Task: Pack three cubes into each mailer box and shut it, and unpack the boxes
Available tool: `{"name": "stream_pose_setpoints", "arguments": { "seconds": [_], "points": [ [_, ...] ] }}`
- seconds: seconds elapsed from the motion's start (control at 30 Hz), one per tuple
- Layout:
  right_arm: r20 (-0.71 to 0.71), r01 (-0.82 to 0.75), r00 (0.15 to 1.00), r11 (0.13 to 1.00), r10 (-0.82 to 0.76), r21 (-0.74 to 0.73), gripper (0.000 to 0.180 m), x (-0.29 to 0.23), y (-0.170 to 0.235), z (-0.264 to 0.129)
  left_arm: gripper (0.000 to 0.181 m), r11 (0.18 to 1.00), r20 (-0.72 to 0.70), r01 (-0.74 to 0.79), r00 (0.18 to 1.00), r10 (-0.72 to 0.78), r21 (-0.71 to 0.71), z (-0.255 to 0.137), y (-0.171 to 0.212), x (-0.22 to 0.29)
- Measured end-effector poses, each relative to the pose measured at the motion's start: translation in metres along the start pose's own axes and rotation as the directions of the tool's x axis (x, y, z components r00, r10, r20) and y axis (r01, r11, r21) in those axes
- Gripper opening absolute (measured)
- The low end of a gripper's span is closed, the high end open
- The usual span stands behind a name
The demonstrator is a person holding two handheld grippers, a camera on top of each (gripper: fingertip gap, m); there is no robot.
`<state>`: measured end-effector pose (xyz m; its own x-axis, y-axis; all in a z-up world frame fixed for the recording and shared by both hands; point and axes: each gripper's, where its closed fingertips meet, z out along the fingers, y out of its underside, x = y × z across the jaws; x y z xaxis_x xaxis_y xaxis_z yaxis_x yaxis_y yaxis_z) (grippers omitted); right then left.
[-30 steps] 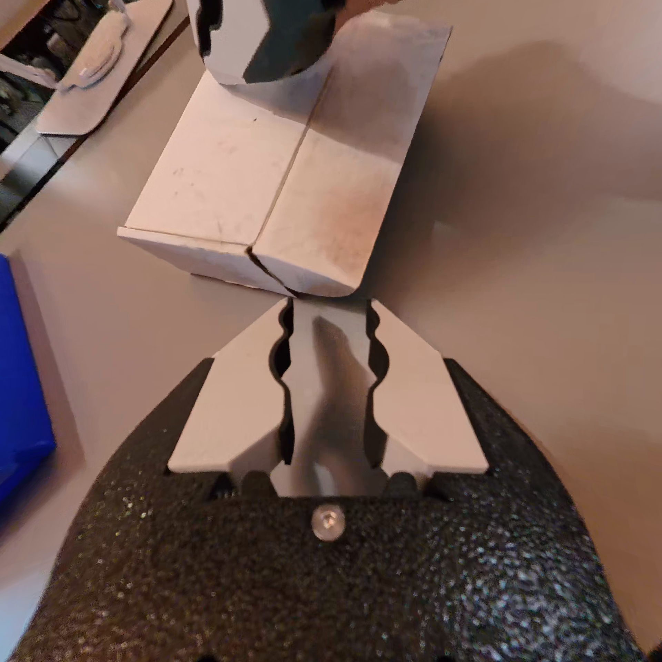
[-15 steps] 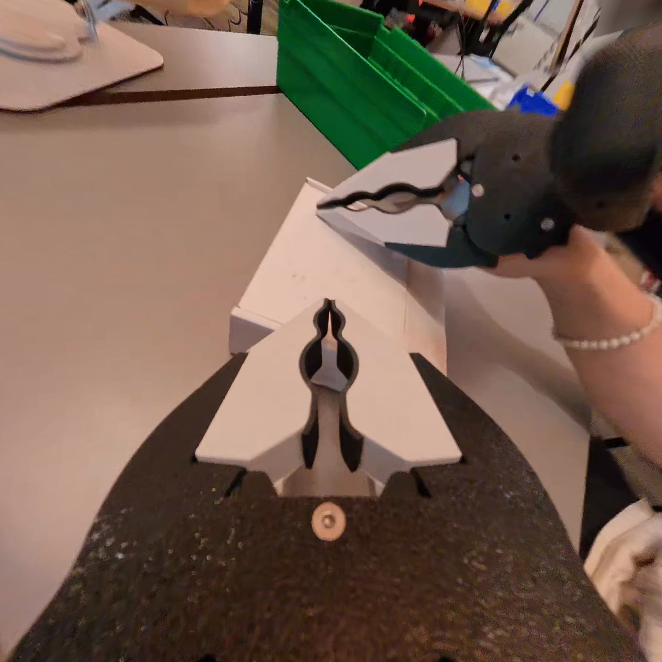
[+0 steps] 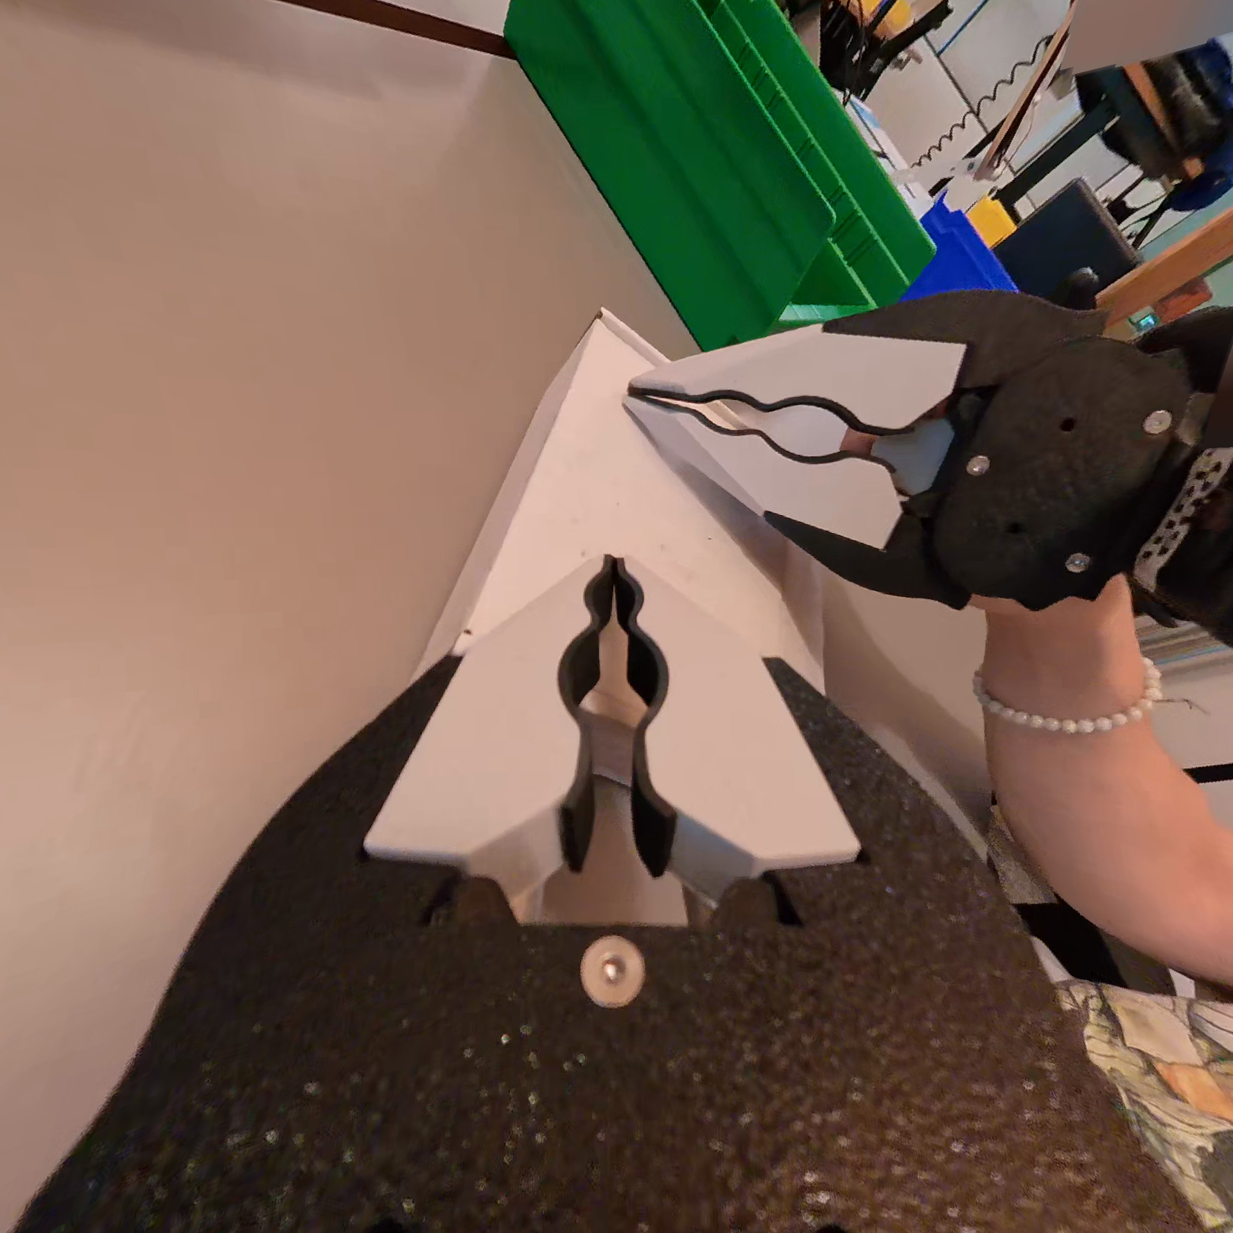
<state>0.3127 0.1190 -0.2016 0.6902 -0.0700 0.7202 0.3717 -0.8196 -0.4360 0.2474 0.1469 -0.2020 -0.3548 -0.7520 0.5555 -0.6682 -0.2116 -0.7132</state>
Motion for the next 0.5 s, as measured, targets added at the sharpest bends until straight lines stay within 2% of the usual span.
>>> {"name": "stream_pose_setpoints", "arguments": {
  "seconds": [0.07,0.1,0.17,0.23,0.3,0.4,0.5],
  "points": [
    [0.011,-0.003,1.0,1.0,0.002,0.023,0.0,0.002,0.0,-0.006,0.0,1.0,0.01,-0.02,1.0,0.02,-0.013,0.0,0.0,0.0],
    [-0.028,-0.042,0.999,0.998,0.043,0.046,0.0,0.011,0.001,-0.014,0.0,0.999,0.015,-0.03,0.999,0.03,-0.021,0.0,0.0,0.0],
    [-0.053,-0.162,0.984,0.98,0.169,0.113,0.0,0.026,0.006,-0.038,0.0,0.998,0.022,-0.055,0.998,0.056,-0.04,0.0,0.0,0.0],
    [0.038,-0.308,0.951,0.931,0.306,0.196,0.004,0.023,0.016,-0.065,0.0,0.995,0.02,-0.078,0.997,0.08,-0.066,0.0,0.0,-0.001],
    [0.183,-0.43,0.899,0.882,0.398,0.191,0.009,0.005,0.037,-0.089,0.0,0.991,0.026,-0.105,0.994,0.107,-0.088,0.001,-0.002,-0.003],
    [0.178,-0.566,0.823,0.806,0.539,0.174,0.015,-0.001,0.078,-0.112,0.0,0.983,0.044,-0.144,0.988,0.15,-0.112,0.003,-0.005,-0.007],
    [0.283,-0.706,0.699,0.696,0.657,0.129,0.018,-0.02,0.099,-0.121,0.0,0.979,0.056,-0.161,0.984,0.169,-0.126,0.004,-0.008,-0.009]
  ]
}}
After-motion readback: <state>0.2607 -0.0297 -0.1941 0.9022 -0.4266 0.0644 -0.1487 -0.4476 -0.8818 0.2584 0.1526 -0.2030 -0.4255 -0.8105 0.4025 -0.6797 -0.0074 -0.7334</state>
